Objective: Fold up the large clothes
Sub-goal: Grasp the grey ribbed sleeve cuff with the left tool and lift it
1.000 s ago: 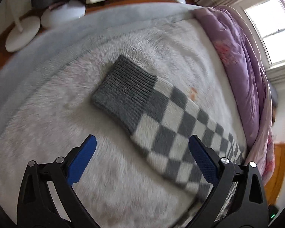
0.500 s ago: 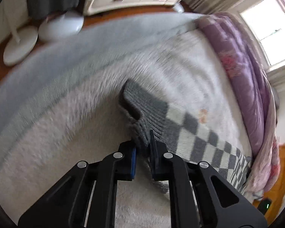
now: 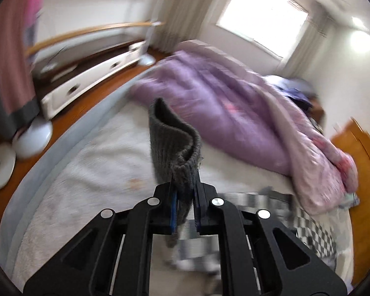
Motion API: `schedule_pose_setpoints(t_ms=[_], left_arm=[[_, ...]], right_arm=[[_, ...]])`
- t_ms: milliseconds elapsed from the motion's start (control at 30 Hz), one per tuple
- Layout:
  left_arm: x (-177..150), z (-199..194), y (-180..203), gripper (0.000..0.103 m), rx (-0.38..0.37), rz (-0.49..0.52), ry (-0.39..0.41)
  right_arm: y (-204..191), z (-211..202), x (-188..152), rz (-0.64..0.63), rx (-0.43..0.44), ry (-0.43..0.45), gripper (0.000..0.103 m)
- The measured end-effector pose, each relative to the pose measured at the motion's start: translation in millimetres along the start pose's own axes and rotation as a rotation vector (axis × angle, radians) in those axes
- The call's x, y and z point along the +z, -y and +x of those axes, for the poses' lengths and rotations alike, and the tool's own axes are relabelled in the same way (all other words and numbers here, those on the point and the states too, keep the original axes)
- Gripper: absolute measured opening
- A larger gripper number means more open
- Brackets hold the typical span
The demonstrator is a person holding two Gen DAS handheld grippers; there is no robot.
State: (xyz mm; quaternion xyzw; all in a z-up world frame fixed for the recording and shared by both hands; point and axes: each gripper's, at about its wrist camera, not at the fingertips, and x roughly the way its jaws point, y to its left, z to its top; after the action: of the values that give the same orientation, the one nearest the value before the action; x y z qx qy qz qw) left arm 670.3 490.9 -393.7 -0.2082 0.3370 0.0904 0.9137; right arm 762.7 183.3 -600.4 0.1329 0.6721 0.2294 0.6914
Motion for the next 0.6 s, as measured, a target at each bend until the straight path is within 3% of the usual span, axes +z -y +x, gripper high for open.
schedule_pose_setpoints(t_ms=[167, 333, 433, 600], left_arm=[[-24, 21, 147, 0.01, -0.093, 0.124, -0.017], [-82, 76, 284, 0.01, -0.163, 0.185, -0.117], [-126, 117, 349, 0.01, -0.159, 0.218, -0.197], [-202, 189, 417, 0.01, -0.122, 0.282, -0.351]], right_arm=[[89, -107, -1, 0.0, -0.046, 0.129, 0.014], [210, -206, 1, 0.08, -0.145, 0.218, 0.015], [281, -260, 3, 0.125, -0.222, 0.249, 0.015], [394, -338, 6, 0.201, -0.314, 0.29, 0.021]])
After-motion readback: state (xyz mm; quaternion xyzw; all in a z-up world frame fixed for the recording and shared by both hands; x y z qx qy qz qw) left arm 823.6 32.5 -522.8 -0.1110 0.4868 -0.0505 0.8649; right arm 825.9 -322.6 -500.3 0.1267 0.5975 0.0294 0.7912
